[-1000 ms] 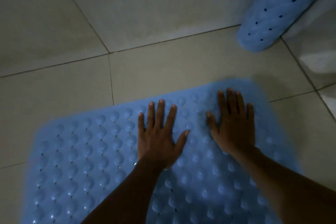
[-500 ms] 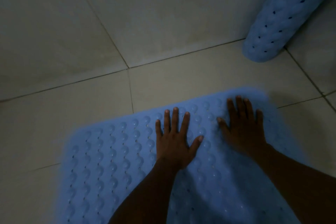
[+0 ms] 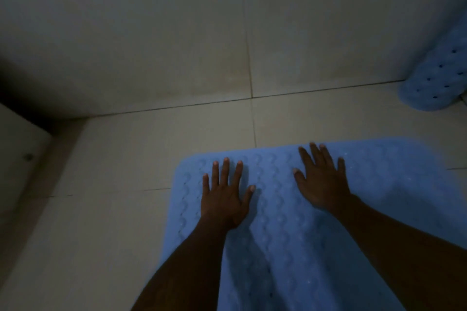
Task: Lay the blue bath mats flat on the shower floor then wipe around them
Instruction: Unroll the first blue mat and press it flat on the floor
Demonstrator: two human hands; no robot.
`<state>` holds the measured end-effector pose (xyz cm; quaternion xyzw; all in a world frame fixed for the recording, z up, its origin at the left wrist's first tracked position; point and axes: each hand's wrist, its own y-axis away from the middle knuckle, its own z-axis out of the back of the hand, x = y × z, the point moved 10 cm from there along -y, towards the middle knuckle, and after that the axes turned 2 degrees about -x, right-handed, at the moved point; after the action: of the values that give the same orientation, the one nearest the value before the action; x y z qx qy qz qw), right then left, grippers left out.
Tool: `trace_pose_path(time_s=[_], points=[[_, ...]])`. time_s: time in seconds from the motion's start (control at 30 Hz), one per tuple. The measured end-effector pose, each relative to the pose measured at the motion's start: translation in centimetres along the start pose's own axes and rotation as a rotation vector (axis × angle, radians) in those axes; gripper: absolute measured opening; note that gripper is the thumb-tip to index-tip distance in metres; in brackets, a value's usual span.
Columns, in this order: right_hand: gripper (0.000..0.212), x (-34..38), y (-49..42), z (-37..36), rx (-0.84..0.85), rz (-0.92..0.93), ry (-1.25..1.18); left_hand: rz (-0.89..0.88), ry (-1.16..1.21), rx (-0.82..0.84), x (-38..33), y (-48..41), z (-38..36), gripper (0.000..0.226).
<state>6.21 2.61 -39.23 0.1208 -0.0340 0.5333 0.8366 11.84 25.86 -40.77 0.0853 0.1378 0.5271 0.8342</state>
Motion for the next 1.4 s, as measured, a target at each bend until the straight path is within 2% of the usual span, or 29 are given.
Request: trace_pose_path(time_s=[0.17,0.3,0.43,0.73,0.9,1.2,1.4], points=[[0.069,7.3,-1.2,-2.0,-0.081,0.116,-0.018,-0.011,0.040,-0.072,4.0,-0.7,-0.5,0.078],[0.068,10.4,-1.5,-4.9,-0.109,0.143,0.015,0.010,0.073,-0.143,6.0,-1.5,-2.0,0.077],[0.069,10.4,-1.1,-5.9,-0.189,0.118,0.137,0.008,0.059,-0.213,6.1,-1.3,-2.2,0.077],[0.073,10.4,-1.2,-5.9,-0.153,0.112,0.176,0.012,0.081,-0.179,6.1,-1.5,-2.1,0.080],[0.068,10.4,-1.1,-5.0,-0.193,0.107,0.097,0.055,0.108,-0.174,6.4,-1.6,-2.2,0.087],[0.064,10.5,-1.7,-5.8,-0.173,0.128,0.094,0.059,0.102,-0.193,6.7,-1.7,-2.2,0.089],[0.075,9.9,-1.4,-5.2,-0.091,0.169,-0.031,0.075,0.105,-0.134,6.1,-1.6,-2.0,0.082]])
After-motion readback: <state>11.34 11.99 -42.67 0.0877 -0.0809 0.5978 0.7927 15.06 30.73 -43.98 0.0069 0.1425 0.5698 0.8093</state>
